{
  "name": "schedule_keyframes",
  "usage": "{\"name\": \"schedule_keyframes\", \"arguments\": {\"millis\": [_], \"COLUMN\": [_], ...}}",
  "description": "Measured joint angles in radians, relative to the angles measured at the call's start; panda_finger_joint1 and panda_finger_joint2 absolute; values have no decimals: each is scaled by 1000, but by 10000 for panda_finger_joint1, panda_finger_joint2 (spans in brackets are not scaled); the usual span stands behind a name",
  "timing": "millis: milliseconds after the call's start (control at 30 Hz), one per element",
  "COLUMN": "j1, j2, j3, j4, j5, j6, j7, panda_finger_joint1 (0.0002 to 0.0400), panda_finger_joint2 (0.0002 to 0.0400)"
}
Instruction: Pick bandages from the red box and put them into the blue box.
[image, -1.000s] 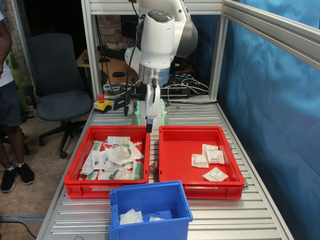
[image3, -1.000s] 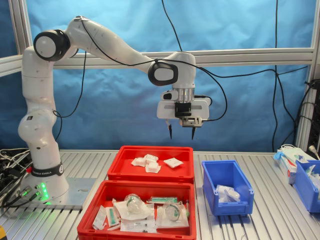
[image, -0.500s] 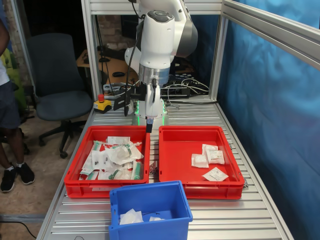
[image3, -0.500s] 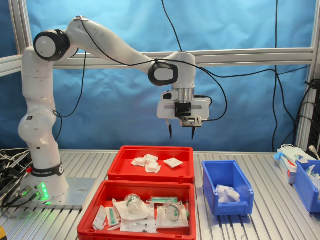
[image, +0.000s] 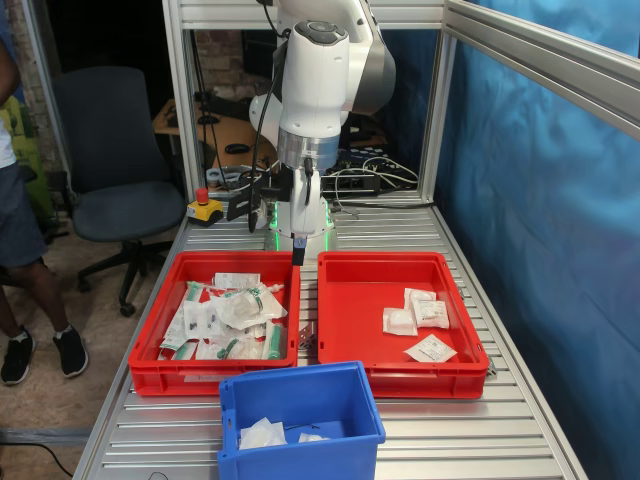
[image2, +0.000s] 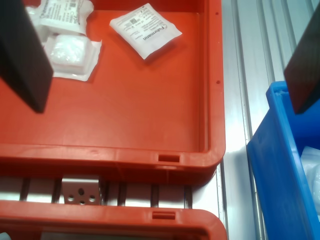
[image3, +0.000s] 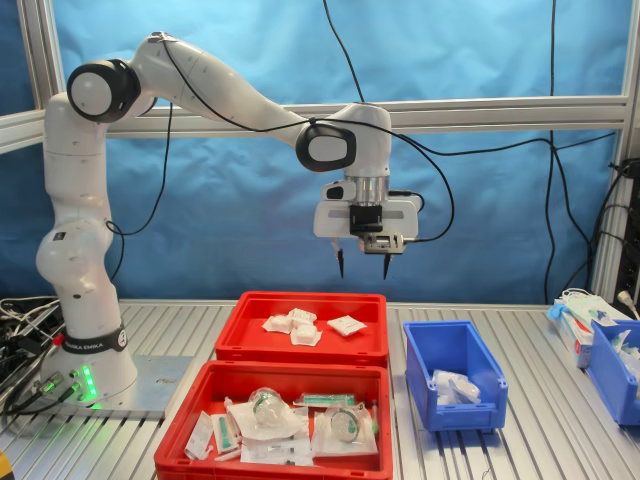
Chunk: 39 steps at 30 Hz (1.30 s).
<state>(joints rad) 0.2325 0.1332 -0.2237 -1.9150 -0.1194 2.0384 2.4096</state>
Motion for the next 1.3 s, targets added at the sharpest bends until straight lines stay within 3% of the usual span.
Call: {"name": "schedule_keyframes", "arguments": {"millis": [800, 1300], "j1": [0, 19], "j2": [0, 20], "j3": [0, 3], "j4": [-2, -58], "j5": [0, 0], "j6": [0, 10], "j7": [0, 0], "panda_finger_joint1": [400, 400], "panda_finger_joint2": [400, 400]}}
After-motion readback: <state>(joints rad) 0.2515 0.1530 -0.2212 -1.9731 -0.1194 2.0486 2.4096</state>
